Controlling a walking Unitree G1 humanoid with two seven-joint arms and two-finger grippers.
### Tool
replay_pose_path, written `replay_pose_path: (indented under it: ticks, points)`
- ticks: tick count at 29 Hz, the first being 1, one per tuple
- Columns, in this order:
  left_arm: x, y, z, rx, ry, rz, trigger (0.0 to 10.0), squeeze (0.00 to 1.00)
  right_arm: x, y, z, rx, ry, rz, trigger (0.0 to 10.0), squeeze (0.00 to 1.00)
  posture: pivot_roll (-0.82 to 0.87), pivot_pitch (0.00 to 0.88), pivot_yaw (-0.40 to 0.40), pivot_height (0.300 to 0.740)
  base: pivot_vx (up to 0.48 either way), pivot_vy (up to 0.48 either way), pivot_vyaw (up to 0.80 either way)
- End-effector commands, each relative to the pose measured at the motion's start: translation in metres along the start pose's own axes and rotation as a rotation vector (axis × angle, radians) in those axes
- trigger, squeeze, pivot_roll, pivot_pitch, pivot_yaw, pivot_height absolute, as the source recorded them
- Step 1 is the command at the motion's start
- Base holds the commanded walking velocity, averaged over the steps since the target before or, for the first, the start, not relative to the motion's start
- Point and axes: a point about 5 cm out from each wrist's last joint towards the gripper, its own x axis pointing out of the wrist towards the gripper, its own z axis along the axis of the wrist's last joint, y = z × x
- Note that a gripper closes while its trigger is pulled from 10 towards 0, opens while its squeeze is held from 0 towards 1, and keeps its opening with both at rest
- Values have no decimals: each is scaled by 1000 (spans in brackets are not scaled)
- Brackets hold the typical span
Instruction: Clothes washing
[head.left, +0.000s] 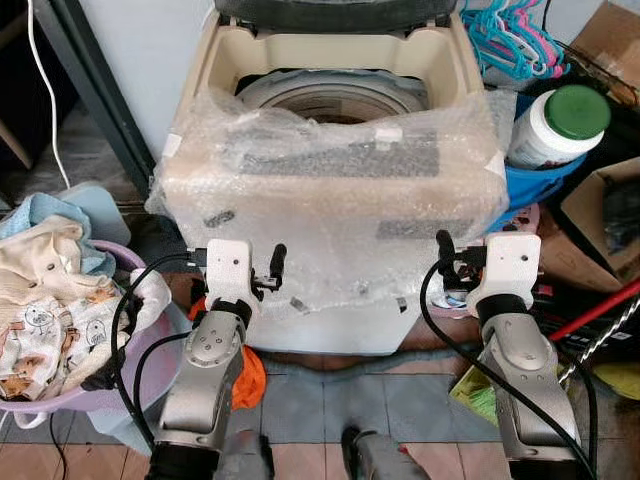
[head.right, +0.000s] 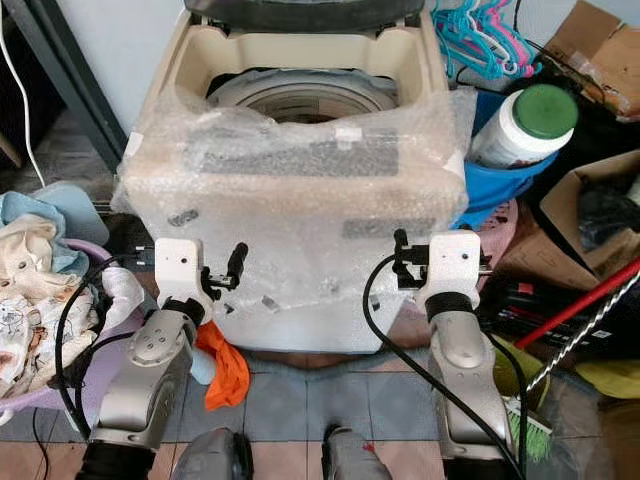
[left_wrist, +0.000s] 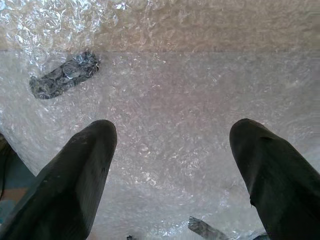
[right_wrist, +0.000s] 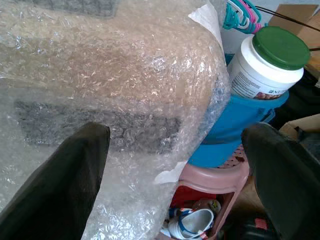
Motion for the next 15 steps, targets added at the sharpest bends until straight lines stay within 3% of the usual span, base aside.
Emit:
replay_pose_path:
  ticks: [1,10,15]
  points:
    - [-1,2,-1,1,11,7,10000,0,0,-1,4,5,-7,-3,10000,0,-59,77,29,740,-304,0,-788]
    - [0,2,-1,-1,10,5,10000,0,0,-1,4,6,-4,-6,10000,0,-61,77,28,740,-303,0,-785]
    - [2,3,0,-1,8,8,10000,0,2,-1,5,7,-13,-10,10000,0,-58,82,28,740,0,0,-208]
